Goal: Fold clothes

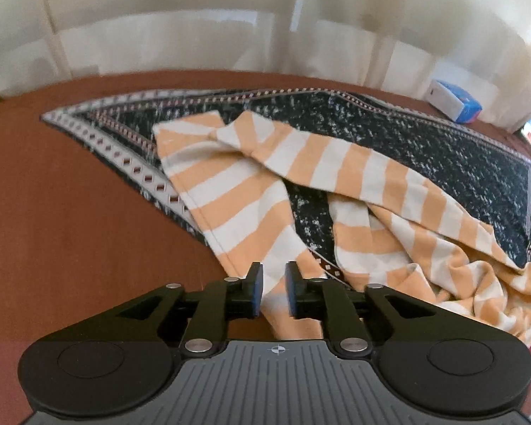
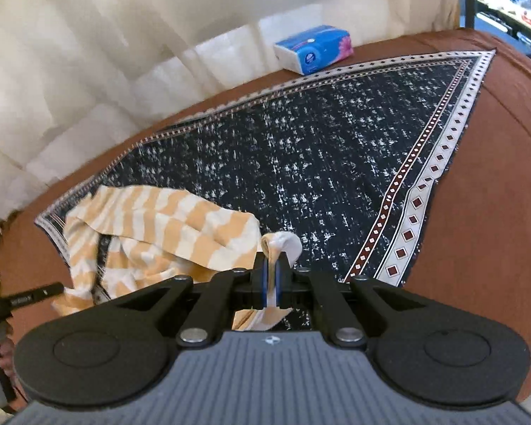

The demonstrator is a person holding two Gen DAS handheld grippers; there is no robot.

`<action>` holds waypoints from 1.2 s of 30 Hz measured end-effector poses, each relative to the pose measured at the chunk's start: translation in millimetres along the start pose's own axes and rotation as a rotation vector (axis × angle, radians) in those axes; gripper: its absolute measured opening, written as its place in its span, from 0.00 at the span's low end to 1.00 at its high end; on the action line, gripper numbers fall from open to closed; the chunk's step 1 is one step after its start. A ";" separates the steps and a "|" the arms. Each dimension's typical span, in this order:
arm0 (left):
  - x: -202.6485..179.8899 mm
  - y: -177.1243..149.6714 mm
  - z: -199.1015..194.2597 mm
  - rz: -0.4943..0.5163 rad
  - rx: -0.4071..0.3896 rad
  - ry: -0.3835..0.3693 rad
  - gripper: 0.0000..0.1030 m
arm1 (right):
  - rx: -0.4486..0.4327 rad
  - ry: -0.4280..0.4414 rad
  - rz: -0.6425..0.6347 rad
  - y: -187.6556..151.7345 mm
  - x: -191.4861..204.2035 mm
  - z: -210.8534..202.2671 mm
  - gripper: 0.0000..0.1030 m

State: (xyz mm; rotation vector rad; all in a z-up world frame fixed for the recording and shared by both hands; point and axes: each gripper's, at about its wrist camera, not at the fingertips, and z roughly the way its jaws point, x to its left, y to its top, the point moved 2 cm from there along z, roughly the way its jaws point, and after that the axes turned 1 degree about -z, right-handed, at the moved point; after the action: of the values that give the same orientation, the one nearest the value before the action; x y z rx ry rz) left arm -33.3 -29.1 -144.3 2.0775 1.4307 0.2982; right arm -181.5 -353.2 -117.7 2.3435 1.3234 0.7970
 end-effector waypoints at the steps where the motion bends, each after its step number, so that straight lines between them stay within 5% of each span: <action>1: -2.1 -0.2 -3.6 0.021 -0.008 0.003 0.45 | 0.009 -0.005 -0.003 0.1 0.7 3.8 0.05; 8: -33.3 -20.6 -51.1 0.149 -0.061 -0.029 0.58 | -0.002 0.105 -0.017 9.0 15.6 0.2 0.05; 12: -81.7 -45.0 -70.3 0.208 -0.079 -0.088 0.64 | -0.026 0.237 -0.054 29.5 31.1 -8.8 0.05; 17: -162.6 -82.4 -77.3 0.270 -0.101 -0.051 0.70 | -0.048 0.377 -0.173 58.0 55.2 -20.6 0.05; 21: -218.5 -104.4 -68.4 0.328 -0.142 0.051 0.72 | -0.064 0.479 -0.252 72.5 70.3 -31.5 0.05; 24: -240.5 -107.9 -53.1 0.252 -0.152 0.155 0.73 | -0.052 0.530 -0.294 74.6 80.9 -34.8 0.05; 28: -245.3 -106.4 -29.6 0.163 -0.171 0.281 0.73 | -0.044 0.577 -0.336 72.0 90.3 -41.9 0.05; 36: -233.2 -98.4 8.0 0.031 -0.159 0.386 0.72 | -0.051 0.589 -0.388 72.6 86.9 -58.8 0.05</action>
State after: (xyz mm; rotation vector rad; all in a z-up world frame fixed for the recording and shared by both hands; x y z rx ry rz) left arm -197.9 -219.1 -174.6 1.9840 1.5331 0.8353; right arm -133.2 -314.9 -5.9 1.7751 1.8771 1.4230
